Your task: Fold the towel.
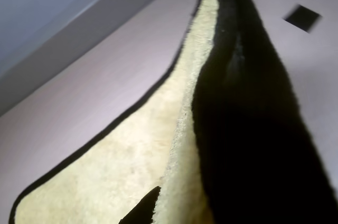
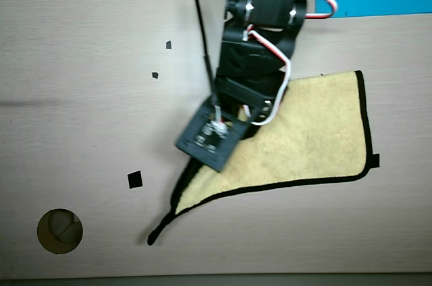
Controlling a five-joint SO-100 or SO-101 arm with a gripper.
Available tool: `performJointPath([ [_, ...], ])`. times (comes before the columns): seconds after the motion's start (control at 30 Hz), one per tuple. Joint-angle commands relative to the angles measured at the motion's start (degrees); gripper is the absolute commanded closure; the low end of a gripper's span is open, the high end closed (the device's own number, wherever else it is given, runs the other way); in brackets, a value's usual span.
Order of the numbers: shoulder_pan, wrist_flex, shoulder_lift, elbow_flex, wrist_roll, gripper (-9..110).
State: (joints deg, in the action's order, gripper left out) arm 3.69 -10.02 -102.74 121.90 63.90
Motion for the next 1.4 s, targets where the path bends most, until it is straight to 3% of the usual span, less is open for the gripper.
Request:
performJointPath([
  [0.0, -3.3, 1.6, -3.7, -2.2, 5.4, 101],
  [0.57, -21.3, 0.4, -9.7, 3.0, 17.8, 101],
  [0.83, -22.0, 0.5, -7.9, 8.5, 30.1, 101],
  [1.37, -21.5, 4.8, -2.7, 12.3, 29.4, 101],
])
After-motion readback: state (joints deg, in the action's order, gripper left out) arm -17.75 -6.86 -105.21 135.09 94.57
